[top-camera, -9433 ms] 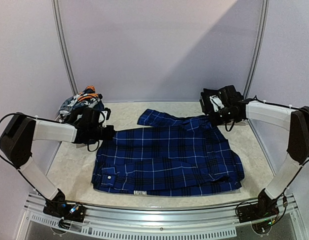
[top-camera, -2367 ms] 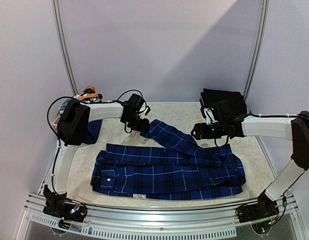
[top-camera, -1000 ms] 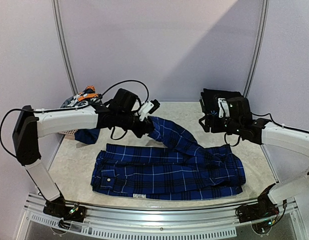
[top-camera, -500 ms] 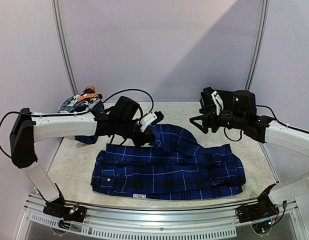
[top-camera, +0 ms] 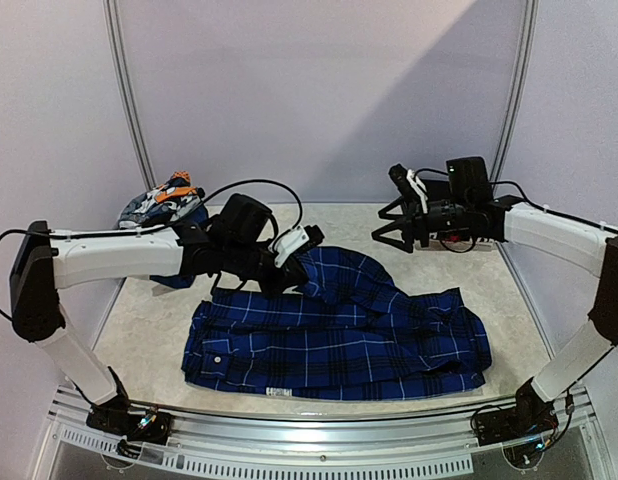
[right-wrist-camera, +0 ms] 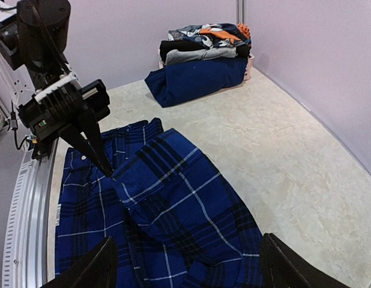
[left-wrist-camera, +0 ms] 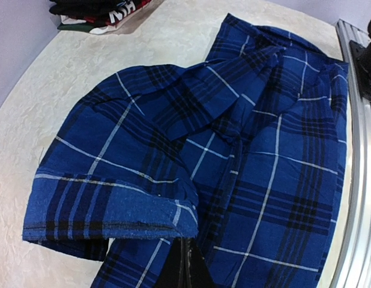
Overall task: Fold and stack the mixed laundry pile
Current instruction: Adjust the 1/3-folded shirt at the center of the board.
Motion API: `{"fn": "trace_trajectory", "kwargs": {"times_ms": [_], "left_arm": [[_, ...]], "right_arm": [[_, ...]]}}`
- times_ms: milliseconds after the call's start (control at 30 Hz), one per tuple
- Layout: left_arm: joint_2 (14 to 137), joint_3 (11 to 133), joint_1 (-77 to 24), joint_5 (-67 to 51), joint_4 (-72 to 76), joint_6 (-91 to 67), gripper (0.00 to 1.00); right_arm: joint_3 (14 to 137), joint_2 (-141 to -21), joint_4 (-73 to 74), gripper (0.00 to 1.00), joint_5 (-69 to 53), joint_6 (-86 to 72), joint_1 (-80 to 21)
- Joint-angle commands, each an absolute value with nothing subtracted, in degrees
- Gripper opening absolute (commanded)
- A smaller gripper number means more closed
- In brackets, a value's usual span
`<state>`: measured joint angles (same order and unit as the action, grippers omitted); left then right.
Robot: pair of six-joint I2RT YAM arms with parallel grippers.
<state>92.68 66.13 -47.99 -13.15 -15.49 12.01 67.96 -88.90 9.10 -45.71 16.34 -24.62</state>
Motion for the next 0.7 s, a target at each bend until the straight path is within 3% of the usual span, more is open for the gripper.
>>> {"fn": "trace_trajectory", "kwargs": {"times_ms": [0,433,667], "left_arm": [[89.2,64.3,-49.2,-15.5,-13.6,13.3,0.00],[87.6,63.0,-50.5,-15.6,-13.5,14.5,0.00],[87.7,62.9,-50.9,-15.4,-13.4,14.6,0.00]], "right_arm": [[73.7,-95.8,14.4,0.82,-49.4,18.5,-24.6],[99.6,-118.7,33.7,0.79,-55.5,25.9,-24.9],[106.9,-125.8,40.7,0.78,-57.3,31.6,-26.9]]}}
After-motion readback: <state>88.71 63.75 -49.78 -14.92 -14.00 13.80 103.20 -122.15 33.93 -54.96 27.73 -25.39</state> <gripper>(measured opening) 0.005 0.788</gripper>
